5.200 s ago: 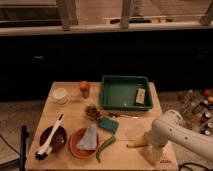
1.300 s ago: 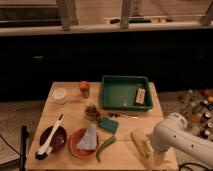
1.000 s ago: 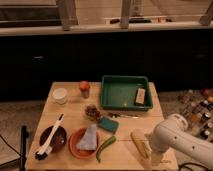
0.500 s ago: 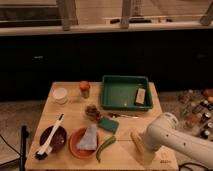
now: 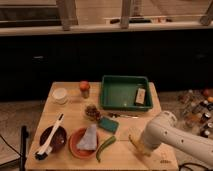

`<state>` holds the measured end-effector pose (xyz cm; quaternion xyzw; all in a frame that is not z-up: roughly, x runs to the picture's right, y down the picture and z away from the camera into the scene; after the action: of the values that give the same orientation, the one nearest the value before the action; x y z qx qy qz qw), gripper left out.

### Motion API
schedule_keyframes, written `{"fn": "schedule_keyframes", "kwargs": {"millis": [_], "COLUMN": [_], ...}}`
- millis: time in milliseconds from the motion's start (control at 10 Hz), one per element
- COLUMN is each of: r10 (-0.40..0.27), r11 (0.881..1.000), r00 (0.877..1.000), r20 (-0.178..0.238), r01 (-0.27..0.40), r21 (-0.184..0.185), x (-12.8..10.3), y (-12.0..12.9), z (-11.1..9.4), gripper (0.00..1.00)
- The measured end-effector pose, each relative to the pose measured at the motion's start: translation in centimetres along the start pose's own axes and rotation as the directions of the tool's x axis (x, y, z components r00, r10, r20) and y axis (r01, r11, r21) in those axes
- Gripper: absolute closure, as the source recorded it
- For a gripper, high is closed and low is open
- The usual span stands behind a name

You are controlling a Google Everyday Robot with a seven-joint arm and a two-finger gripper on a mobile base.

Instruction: Place banana in tray

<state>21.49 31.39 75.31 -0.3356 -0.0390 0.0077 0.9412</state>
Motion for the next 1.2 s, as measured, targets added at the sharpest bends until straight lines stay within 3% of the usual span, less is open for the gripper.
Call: {"fn": "schedule_keyframes", "kwargs": {"millis": [200, 300, 700, 1200], "r10": [0.009, 0.011, -0.012, -0.093], "r11": [1.0, 1.0, 0.999, 0.992], "r00": [1.0, 1.0, 1.0, 0.996], "r20": [0.007, 0.009, 0.002, 0.005], "r01": [-0.009, -0.011, 0.012, 0.093], "r21": [0.004, 0.005, 0.047, 0.085], "x": [0.5, 0.8, 1.7, 0.7], "y": [-0.1, 0.0, 0.4, 0.5], "z": [0.2, 0.3, -2.1, -5.0], "gripper": [0.98, 1.0, 1.0, 1.0]}}
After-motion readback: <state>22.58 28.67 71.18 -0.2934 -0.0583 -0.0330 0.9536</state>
